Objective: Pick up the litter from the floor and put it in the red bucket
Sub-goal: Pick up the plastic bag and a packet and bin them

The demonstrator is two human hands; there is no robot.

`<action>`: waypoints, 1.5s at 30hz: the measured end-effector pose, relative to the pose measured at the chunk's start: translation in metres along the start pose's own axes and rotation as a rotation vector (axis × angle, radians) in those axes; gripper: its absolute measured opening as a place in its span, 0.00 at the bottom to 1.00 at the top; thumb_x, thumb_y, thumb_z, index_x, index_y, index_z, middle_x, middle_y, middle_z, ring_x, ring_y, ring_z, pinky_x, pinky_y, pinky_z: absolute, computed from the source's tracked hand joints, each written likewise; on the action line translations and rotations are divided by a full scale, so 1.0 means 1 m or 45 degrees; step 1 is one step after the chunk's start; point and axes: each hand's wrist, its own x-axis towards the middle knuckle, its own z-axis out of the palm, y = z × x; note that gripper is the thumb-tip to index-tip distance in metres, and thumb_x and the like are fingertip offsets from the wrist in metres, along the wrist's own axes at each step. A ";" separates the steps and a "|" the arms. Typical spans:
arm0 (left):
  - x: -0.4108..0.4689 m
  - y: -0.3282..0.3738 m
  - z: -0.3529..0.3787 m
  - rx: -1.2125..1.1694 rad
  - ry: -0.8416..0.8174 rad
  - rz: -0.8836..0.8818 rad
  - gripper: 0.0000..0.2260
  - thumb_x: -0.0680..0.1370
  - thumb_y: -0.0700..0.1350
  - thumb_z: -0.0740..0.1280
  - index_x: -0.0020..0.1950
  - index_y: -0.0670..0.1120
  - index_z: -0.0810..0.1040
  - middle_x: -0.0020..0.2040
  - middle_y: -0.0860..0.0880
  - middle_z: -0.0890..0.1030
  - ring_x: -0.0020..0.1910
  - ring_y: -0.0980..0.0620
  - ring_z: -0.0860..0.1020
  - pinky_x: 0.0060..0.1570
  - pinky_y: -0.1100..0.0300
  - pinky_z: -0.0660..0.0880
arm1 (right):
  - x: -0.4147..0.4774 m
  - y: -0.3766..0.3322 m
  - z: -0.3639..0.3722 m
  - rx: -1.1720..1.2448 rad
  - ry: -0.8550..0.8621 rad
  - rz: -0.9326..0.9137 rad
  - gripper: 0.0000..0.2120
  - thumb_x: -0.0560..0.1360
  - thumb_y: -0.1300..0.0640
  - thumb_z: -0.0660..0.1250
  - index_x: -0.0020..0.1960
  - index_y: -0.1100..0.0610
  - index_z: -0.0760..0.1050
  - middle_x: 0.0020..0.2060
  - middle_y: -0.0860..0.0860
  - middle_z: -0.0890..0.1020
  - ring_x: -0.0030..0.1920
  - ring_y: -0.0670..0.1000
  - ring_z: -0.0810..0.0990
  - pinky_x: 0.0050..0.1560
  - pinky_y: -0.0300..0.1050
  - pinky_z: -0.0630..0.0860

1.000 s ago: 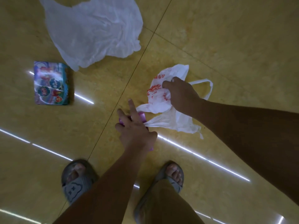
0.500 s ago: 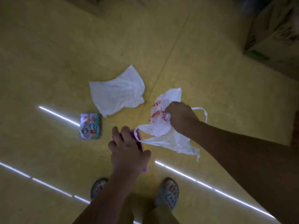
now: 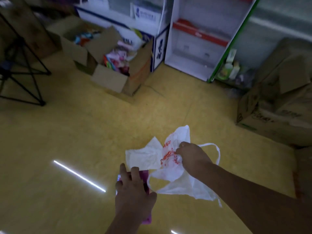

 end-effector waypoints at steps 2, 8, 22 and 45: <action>-0.007 0.005 -0.036 -0.017 0.000 0.015 0.36 0.64 0.58 0.65 0.69 0.53 0.55 0.74 0.44 0.48 0.68 0.39 0.64 0.62 0.53 0.68 | -0.008 -0.012 -0.032 -0.016 0.031 -0.024 0.14 0.75 0.64 0.60 0.56 0.55 0.78 0.55 0.54 0.76 0.53 0.57 0.79 0.51 0.47 0.75; -0.017 0.024 -0.118 -0.031 0.082 0.071 0.35 0.66 0.59 0.63 0.71 0.57 0.57 0.75 0.46 0.50 0.65 0.41 0.68 0.58 0.55 0.70 | -0.023 -0.035 -0.112 -0.042 0.125 -0.076 0.14 0.72 0.67 0.59 0.52 0.56 0.77 0.52 0.53 0.75 0.49 0.57 0.78 0.45 0.46 0.76; -0.060 0.077 -0.227 -0.007 0.225 -0.057 0.40 0.67 0.60 0.66 0.76 0.59 0.54 0.77 0.47 0.48 0.67 0.38 0.65 0.59 0.51 0.73 | -0.038 -0.047 -0.246 -0.144 0.270 -0.380 0.13 0.76 0.61 0.61 0.58 0.54 0.78 0.55 0.53 0.76 0.50 0.56 0.79 0.49 0.45 0.76; -0.200 0.037 -0.302 -0.078 0.573 -0.456 0.41 0.67 0.60 0.66 0.77 0.61 0.53 0.79 0.49 0.48 0.66 0.39 0.68 0.57 0.53 0.72 | -0.095 -0.190 -0.318 -0.203 0.374 -1.024 0.19 0.78 0.59 0.61 0.68 0.50 0.74 0.63 0.51 0.75 0.59 0.54 0.78 0.59 0.46 0.74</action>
